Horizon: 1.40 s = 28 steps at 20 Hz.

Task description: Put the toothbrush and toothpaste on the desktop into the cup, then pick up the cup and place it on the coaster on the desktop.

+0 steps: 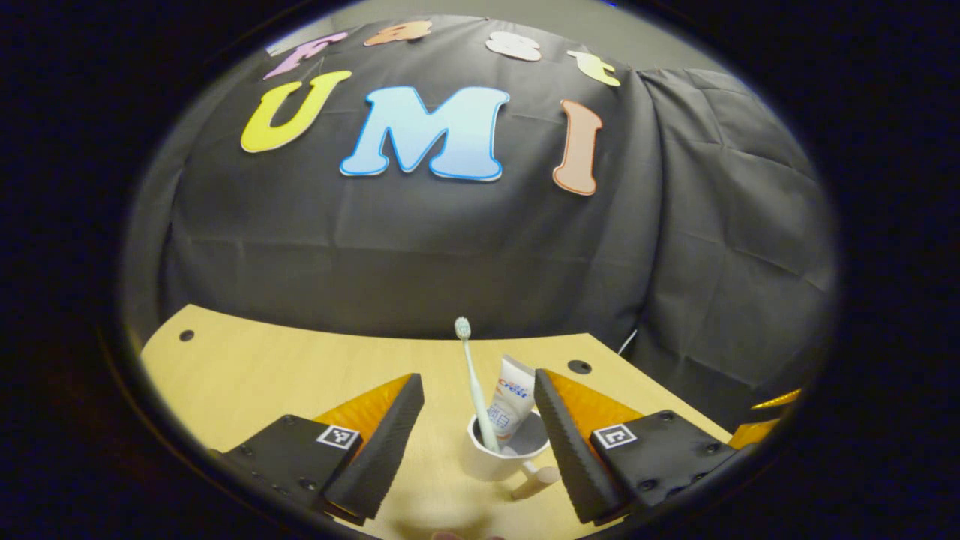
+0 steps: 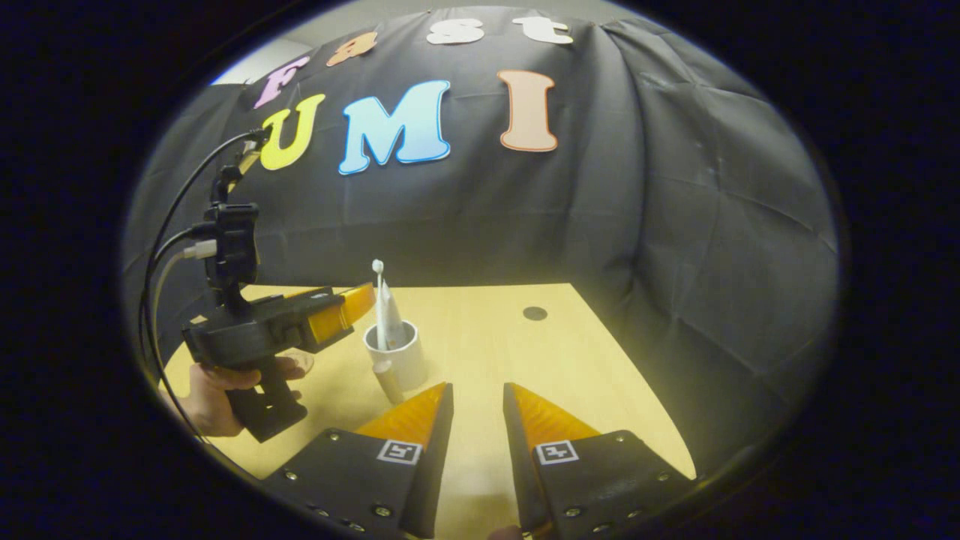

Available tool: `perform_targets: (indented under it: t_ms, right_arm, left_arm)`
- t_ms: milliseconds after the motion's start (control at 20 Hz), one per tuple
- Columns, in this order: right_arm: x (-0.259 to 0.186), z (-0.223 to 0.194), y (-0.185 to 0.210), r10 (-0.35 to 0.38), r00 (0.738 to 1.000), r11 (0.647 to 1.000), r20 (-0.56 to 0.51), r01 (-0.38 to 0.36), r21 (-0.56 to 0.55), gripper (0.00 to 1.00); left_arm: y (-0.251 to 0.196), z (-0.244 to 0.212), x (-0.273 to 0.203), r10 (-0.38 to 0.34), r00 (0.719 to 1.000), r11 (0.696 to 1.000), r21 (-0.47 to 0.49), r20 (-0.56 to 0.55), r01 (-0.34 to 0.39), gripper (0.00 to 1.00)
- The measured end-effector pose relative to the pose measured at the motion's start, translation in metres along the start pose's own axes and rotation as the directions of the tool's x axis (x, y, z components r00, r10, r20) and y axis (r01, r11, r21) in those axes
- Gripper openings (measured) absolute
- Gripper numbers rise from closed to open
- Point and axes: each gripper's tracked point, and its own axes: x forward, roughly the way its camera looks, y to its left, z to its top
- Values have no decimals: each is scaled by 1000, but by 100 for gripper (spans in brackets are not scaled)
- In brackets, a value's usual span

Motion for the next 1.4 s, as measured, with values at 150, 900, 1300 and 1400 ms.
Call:
perform_targets:
  t_ms: [150, 900, 1300, 1400]
  right_arm:
    - [2, 11, 13, 20, 1000, 1000, 12, -20, -7, 43]
    - [1, 54, 58, 49, 998, 999, 41, -48, -15, 41]
    - [12, 62, 78, 72, 997, 995, -1, -72, -67, 40]
    - [17, 62, 81, 71, 997, 994, -26, -73, -78, 42]
  left_arm:
    - [16, 24, -21, 41, 998, 998, 36, 52, -43, 97]
    - [88, 109, -141, 167, 974, 982, 66, 155, -179, 99]
    - [119, 116, -178, 218, 965, 972, 51, 144, -228, 96]
    - [128, 116, -184, 231, 963, 970, 49, 141, -240, 99]
